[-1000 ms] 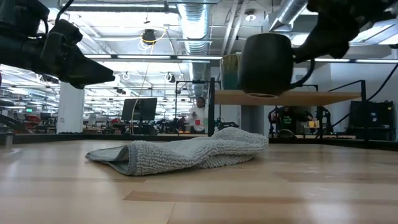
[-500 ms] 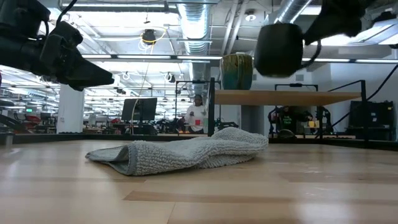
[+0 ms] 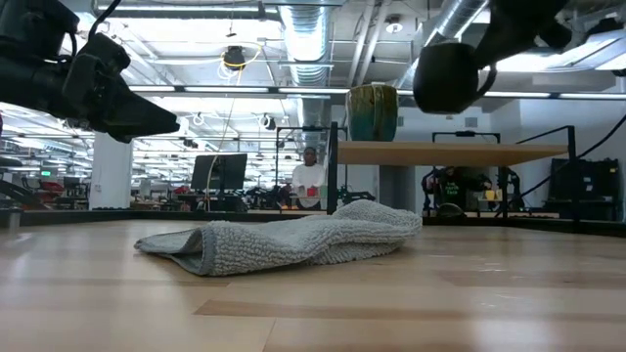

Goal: Stack small to large cups/mugs on shelf
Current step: Put the yellow mug on the shelf

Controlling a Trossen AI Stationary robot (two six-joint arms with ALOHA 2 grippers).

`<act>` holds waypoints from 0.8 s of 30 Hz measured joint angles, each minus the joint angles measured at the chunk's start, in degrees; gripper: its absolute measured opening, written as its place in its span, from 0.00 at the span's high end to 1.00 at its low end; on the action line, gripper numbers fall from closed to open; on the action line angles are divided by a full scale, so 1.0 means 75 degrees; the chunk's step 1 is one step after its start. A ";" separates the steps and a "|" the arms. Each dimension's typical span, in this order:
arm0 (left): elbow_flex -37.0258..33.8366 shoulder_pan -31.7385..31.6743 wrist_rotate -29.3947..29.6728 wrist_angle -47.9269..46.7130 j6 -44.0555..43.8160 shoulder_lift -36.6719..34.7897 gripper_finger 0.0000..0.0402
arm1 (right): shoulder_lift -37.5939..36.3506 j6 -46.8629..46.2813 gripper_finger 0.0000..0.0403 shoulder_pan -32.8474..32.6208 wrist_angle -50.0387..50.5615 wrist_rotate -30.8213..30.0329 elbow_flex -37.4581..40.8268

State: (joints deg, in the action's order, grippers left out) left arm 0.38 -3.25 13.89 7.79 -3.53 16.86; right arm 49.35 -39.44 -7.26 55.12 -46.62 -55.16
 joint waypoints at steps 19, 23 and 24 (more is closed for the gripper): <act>-0.0001 0.0000 -0.0102 -0.0113 -0.0211 0.0000 0.53 | 0.0837 -0.0979 0.80 0.2442 -0.0746 0.0945 -0.0003; -0.0003 0.0000 -0.0206 -0.0114 -0.0229 0.0002 0.53 | 0.1196 -0.1040 0.80 0.2555 -0.1236 0.1017 -0.0003; -0.0001 0.0000 -0.0229 -0.0114 -0.0233 0.0000 0.53 | 0.1292 -0.1110 0.80 0.2574 -0.1289 0.1064 -0.0003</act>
State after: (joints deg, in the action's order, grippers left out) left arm 0.37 -3.25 12.18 6.94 -5.28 16.86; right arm 59.04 -47.77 12.05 45.45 -38.64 -55.18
